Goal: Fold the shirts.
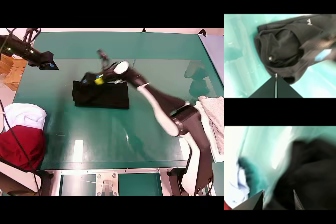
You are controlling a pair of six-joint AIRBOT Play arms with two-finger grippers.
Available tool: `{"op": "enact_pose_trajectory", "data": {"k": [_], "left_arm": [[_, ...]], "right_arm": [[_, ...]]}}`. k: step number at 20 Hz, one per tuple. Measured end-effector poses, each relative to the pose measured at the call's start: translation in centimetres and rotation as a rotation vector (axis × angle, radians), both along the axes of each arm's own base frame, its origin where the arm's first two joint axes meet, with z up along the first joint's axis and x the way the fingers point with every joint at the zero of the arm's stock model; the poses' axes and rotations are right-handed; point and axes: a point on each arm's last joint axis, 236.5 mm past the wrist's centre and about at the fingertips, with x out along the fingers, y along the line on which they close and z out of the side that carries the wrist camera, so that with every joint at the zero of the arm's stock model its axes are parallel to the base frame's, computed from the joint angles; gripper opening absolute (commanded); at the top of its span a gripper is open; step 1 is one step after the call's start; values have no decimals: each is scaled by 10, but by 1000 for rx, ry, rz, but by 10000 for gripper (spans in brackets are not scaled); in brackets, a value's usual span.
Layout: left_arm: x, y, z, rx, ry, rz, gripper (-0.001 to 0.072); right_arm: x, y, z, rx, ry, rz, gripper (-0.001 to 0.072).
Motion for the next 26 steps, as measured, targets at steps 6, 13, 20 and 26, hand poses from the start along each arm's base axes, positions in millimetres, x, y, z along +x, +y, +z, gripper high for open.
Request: {"op": "enact_pose_trajectory", "data": {"k": [6,13,20,26], "left_arm": [[-2,2,-2,4,3,-11,25],[-2,2,-2,5,2,-12,25],[-2,1,-2,4,4,-11,25],[-4,1,-3,3,15,-13,25]], "right_arm": [[22,-190,-3,-111,186,-112,588],[-22,-211,-91,-128,417,-174,587],[-24,-137,-81,-40,344,-115,19],[34,-194,90,86,21,-201,19]]}}
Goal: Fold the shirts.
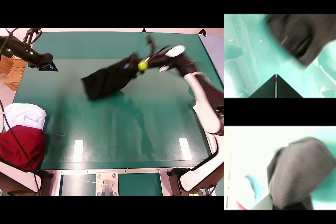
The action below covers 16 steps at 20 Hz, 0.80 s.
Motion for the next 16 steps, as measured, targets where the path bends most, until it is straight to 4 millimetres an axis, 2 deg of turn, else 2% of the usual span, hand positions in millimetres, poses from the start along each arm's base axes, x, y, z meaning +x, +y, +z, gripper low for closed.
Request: {"op": "enact_pose_trajectory", "data": {"k": [1,3,4,6,10,13,14,16], "left_arm": [[0,0,0,0,0,0,25],[-1,0,0,0,5,-2,25],[-1,0,0,-1,5,-3,25],[-2,0,0,0,7,-2,25],[-2,0,0,0,8,-2,25],[-2,0,0,-1,8,-1,25],[-2,0,0,-1,8,-1,25],[-2,-1,0,-4,9,0,25]], "right_arm": [[6,-26,36,16,-52,-47,19],[11,-84,86,21,-121,-142,19],[11,-118,105,21,-143,-200,19],[7,-185,129,12,-170,-315,19],[-14,-330,136,-53,-159,-587,19],[-49,-434,125,-134,-119,-797,19],[-63,-461,122,-158,-104,-856,18],[-91,-503,110,-197,-54,-941,19]]}}
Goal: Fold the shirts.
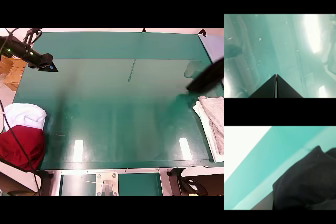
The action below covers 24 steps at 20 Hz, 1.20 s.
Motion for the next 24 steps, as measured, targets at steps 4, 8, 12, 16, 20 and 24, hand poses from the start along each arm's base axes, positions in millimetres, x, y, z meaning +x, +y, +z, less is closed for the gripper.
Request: {"op": "enact_pose_trajectory", "data": {"k": [4,8,12,16,20,24], "left_arm": [[-2,-4,1,-20,14,3,25],[-8,-6,2,-29,37,-4,25],[-10,-7,1,-31,47,-8,25],[-11,-7,2,-33,48,-8,25],[-11,-7,1,-33,50,-9,25],[-11,-7,1,-32,50,-9,25]], "right_arm": [[-53,-37,-37,70,152,-100,18],[-96,-38,-64,165,310,-149,18],[-99,-38,-48,204,266,-195,19],[-60,-38,-10,210,71,-208,19],[-32,-39,9,225,-37,-236,19],[-34,-37,-5,275,-10,-246,18]]}}
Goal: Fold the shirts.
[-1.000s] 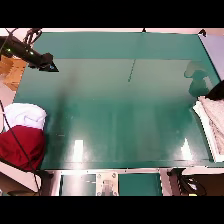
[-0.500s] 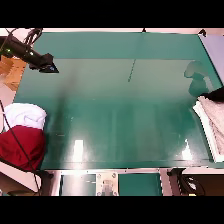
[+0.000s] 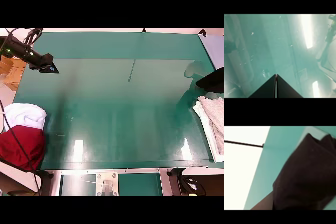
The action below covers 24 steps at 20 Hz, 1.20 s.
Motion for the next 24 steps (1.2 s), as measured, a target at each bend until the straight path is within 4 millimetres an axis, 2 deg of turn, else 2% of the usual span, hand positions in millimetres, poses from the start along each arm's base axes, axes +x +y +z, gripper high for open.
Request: {"op": "enact_pose_trajectory", "data": {"k": [3,6,8,14,17,21,24], "left_arm": [[0,0,0,0,0,0,26],[-1,0,0,0,3,-3,25],[-3,0,-1,1,11,-8,25],[-6,0,-1,1,21,-16,25],[-7,-1,-1,1,23,-17,25],[-7,-1,-1,1,25,-18,25],[-6,-1,-1,1,21,-16,25]], "right_arm": [[-19,9,-31,91,94,29,18],[-51,20,-58,175,205,46,19],[-75,20,-68,194,266,27,19],[-131,12,-74,182,391,-50,19],[-160,9,-85,161,504,-83,20],[-196,5,-106,142,661,-114,20],[-223,7,-135,163,786,-117,21]]}}
